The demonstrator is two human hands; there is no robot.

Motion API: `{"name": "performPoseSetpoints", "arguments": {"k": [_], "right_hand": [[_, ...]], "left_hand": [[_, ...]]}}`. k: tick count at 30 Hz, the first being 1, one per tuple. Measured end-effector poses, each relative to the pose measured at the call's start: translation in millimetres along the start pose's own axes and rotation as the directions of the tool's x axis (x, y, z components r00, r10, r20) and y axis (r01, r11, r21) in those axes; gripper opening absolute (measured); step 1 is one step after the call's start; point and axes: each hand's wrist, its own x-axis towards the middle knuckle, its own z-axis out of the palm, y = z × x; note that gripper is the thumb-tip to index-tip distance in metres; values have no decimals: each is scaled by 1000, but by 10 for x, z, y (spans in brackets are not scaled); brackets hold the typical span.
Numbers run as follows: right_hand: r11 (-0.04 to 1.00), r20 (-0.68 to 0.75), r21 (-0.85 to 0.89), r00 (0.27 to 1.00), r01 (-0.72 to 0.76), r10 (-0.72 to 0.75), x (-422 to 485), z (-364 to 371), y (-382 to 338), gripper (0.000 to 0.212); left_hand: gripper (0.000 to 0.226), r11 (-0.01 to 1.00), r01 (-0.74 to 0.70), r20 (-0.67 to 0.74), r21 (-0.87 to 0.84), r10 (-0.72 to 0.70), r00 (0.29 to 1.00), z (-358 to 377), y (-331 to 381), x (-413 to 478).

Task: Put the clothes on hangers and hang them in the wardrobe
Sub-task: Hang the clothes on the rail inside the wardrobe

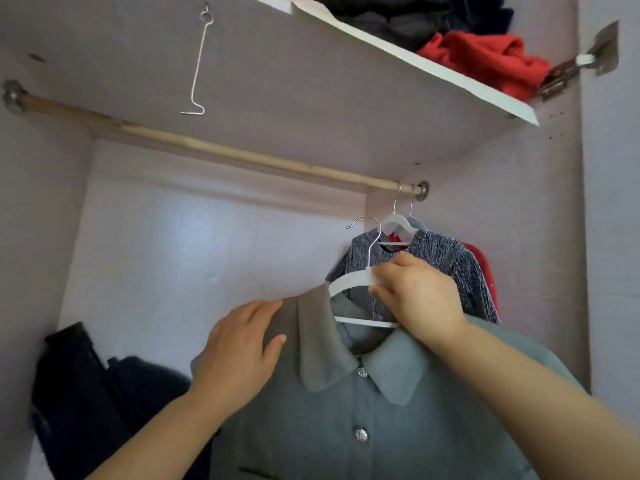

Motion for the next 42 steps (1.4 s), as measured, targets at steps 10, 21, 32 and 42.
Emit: {"name": "performPoseSetpoints", "arguments": {"k": [10,21,32,42], "right_hand": [[977,-3,-131,986,-168,169,1335,455,565,16],[936,-92,-225,962,-271,256,2109,969,976,31],[945,-35,-248,977,-214,212,1861,1232,849,20],[979,-5,-195,999,-51,51,1252,1251,574,41]], "left_hand": [[52,985,78,-52,155,-71,996,449,-443,838],[54,968,-9,-66,250,26,997,913,-733,1265],[54,963,21,-17,268,-17,1000,1097,-804,1181],[54,969,119,73,216,-138,988,903,-678,829]]}}
